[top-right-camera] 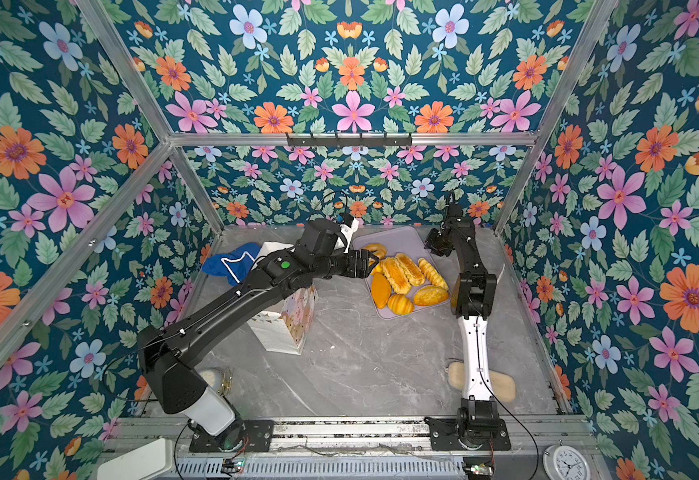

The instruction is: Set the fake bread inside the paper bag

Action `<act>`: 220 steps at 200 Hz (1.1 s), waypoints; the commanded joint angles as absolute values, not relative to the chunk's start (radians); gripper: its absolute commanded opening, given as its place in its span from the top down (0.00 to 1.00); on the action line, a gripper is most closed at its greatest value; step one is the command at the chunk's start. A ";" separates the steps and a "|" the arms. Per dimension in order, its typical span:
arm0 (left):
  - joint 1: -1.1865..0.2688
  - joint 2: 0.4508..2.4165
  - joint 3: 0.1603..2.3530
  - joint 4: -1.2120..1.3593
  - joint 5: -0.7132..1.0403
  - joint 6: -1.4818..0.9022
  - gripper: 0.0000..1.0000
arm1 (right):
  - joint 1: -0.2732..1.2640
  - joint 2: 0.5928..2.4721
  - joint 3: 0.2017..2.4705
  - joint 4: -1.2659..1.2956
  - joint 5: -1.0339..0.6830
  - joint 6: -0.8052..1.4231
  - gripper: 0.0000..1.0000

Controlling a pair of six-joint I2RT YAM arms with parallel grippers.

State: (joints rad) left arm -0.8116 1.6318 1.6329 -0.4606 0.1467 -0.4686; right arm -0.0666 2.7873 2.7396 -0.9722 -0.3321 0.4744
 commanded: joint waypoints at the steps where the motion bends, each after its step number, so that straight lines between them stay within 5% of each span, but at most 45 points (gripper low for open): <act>1: -0.811 1.616 1.633 -0.439 0.132 -0.477 0.19 | -0.082 2.682 2.727 -0.999 -0.360 0.515 0.65; 64: -0.822 1.547 1.605 -0.437 0.107 -0.494 0.20 | -0.115 2.536 2.605 -1.033 -0.358 0.497 0.62; 122: -0.838 1.461 1.552 -0.460 0.054 -0.506 0.21 | -0.120 2.327 2.341 -1.016 -0.352 0.450 0.72; 220: -0.837 1.260 1.583 -0.679 -0.192 -0.419 0.17 | -0.120 1.692 1.616 -0.816 -0.248 0.423 0.52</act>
State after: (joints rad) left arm -0.8375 1.3029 1.5726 -0.5907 -0.0795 -0.4641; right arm -0.1207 1.8191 1.7611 -0.8783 -0.2981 0.4397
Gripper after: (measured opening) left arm 0.821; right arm 0.450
